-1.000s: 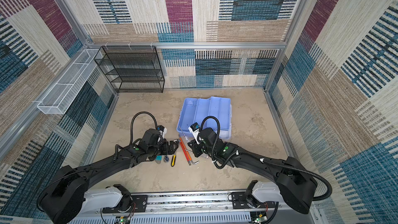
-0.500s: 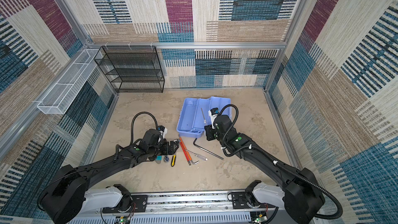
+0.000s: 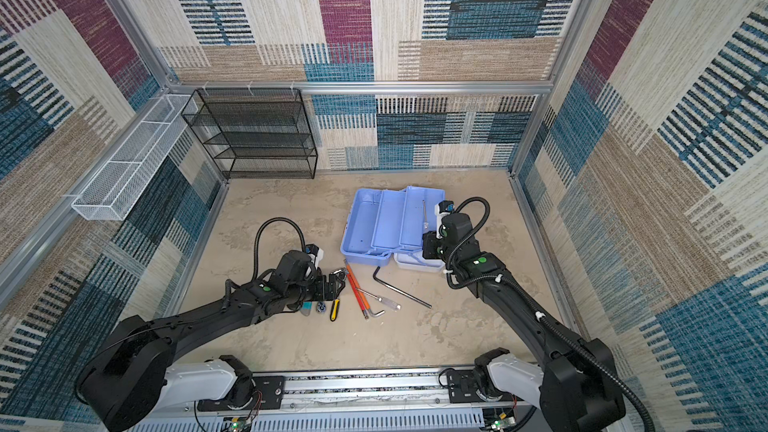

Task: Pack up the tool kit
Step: 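Lift the clear-handled screwdriver with the right gripper toward the blue tray, then lower the screwdriver into the farthest blue tray and open the right gripper, then move the right gripper back down over the second clear-handled screwdriver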

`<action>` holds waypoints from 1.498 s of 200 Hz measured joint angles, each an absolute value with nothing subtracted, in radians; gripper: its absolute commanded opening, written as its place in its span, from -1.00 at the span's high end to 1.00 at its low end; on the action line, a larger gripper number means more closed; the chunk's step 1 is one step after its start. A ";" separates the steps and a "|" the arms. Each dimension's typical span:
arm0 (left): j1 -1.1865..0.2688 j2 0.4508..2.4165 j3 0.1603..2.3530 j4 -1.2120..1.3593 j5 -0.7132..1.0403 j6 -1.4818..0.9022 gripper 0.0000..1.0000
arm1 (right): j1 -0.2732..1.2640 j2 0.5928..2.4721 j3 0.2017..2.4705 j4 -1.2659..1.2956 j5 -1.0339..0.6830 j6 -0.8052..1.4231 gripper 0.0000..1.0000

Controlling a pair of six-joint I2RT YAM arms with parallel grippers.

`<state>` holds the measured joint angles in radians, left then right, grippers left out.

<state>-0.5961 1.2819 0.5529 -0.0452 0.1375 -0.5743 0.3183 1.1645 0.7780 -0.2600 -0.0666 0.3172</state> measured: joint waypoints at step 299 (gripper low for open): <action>-0.598 1.300 0.530 -0.013 0.137 -0.603 -0.86 | 0.469 1.039 0.691 -0.221 -0.172 0.218 -0.06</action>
